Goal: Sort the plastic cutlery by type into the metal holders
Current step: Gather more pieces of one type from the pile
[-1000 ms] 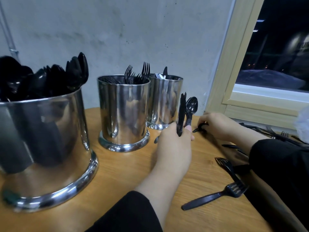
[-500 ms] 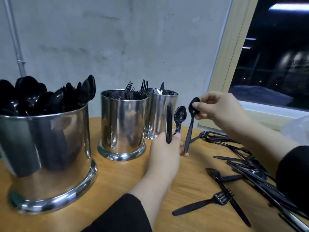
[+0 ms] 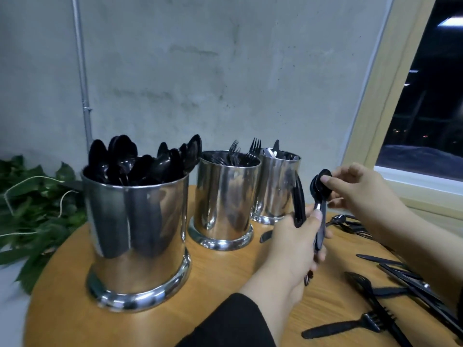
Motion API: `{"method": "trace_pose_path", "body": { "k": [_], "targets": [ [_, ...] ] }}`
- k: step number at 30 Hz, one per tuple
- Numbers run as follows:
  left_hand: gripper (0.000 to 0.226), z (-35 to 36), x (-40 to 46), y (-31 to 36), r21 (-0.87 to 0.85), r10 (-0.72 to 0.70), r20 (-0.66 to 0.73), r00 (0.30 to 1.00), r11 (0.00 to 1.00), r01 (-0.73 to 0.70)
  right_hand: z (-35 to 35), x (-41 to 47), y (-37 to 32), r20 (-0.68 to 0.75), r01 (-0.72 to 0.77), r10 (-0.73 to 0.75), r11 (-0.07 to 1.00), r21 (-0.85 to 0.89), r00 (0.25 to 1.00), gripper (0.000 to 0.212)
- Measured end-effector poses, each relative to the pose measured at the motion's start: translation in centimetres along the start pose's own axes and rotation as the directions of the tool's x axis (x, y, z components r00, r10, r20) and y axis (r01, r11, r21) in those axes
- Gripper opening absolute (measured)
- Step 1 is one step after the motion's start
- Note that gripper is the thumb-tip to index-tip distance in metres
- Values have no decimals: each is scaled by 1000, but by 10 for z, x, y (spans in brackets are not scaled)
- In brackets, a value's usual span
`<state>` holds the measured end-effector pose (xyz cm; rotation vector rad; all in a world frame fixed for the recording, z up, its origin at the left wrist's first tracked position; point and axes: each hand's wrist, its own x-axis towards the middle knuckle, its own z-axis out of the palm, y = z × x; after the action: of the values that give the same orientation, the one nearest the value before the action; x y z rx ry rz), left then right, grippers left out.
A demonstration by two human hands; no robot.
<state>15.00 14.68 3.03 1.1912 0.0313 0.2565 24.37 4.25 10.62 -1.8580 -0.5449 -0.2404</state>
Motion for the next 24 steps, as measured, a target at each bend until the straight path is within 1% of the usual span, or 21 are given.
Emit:
{"method": "trace_pose_path", "body": {
  "k": [2, 5, 7, 9, 11, 12, 14, 15, 16, 17, 18, 20, 21, 23, 24],
  "targets": [
    [15, -2, -5, 5, -29, -11, 19, 1000, 1000, 11, 0, -6, -9, 59, -17, 14, 999, 51, 998, 20],
    [13, -5, -17, 17, -80, -12, 62, 998, 997, 17, -3, -18, -28, 161, 19, -19, 1000, 1, 987, 23],
    [14, -8, -28, 25, -87, 3, 78, 997, 996, 4, -7, -27, -44, 195, 42, -44, 999, 13, 980, 23],
    [15, -13, -43, 34, -50, 29, 74, 997, 998, -25, -12, -37, -60, 248, 59, -58, 998, 4, 967, 20],
    [14, -19, -63, 43, 9, 56, 60, 997, 998, -56, -13, -50, -75, 305, 98, -87, 995, -23, 949, 13],
    [16, -22, -74, 48, 39, 67, 44, 997, 997, -69, -12, -58, -85, 338, 121, -98, 992, -46, 936, 16],
    [27, -29, -94, 57, 101, 92, -12, 996, 991, -91, -8, -67, -97, 372, 179, -144, 982, -62, 917, 56],
    [31, -33, -102, 62, 129, 115, -44, 992, 986, -109, -4, -70, -104, 373, 211, -180, 976, -45, 910, 71],
    [32, -38, -111, 67, 153, 143, -72, 987, 979, -131, 2, -73, -115, 375, 239, -218, 971, -10, 901, 72],
    [30, -44, -120, 73, 180, 177, -101, 979, 971, -157, 6, -75, -126, 371, 260, -254, 965, 35, 893, 62],
    [28, -51, -127, 80, 208, 214, -133, 968, 961, -184, 9, -76, -138, 336, 283, -291, 956, 72, 896, 50],
    [28, -66, -137, 91, 236, 284, -205, 937, 943, -234, 17, -73, -160, 244, 348, -374, 926, 144, 895, 43],
    [30, -75, -142, 97, 228, 310, -239, 920, 939, -257, 22, -71, -170, 209, 376, -409, 909, 180, 888, 39],
    [29, -90, -150, 108, 188, 349, -274, 896, 933, -306, 34, -70, -189, 160, 429, -463, 879, 208, 872, 12],
    [27, -97, -153, 113, 153, 363, -284, 887, 931, -332, 39, -67, -197, 153, 448, -481, 870, 205, 863, 9]
  ]
}}
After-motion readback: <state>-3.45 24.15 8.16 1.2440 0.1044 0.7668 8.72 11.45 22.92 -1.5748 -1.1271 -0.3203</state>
